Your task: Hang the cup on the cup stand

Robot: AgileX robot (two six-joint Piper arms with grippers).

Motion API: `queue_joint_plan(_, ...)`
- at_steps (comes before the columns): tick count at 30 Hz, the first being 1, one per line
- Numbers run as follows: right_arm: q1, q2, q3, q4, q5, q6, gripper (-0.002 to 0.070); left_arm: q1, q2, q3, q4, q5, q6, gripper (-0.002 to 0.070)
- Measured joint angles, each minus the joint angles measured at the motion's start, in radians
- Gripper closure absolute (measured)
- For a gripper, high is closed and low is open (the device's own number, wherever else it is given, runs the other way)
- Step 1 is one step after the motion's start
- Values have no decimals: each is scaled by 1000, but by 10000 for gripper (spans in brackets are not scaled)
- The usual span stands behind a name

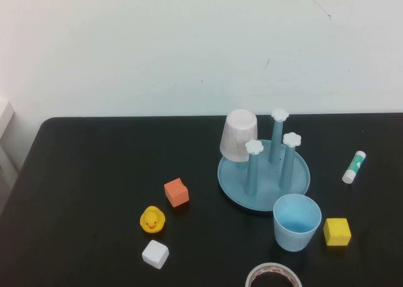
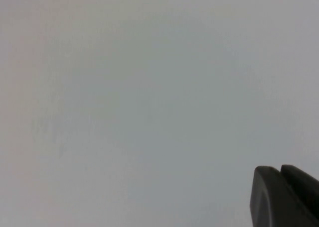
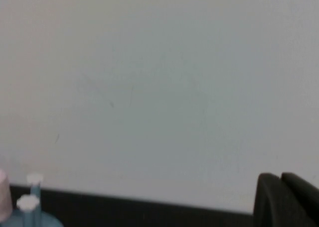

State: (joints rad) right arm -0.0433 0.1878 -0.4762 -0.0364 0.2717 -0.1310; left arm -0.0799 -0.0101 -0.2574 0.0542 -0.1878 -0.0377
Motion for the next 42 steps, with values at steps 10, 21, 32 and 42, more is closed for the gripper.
queue_joint_plan(10, 0, 456, -190, 129, 326, -95, 678, 0, 232, -233, -79, 642, -2, 676)
queue_joint_plan(21, 91, 1045, -218, 733, 227, -660, 640, 0, 363, -138, -182, 721, 54, 676)
queue_joint_plan(32, 255, 1480, -373, 750, 126, -715, 274, 0, 363, -110, -197, 675, 54, 676)
queue_joint_plan(42, 259, 1692, -521, 750, 118, -715, 254, 0, 363, -86, -195, 640, 57, 676)
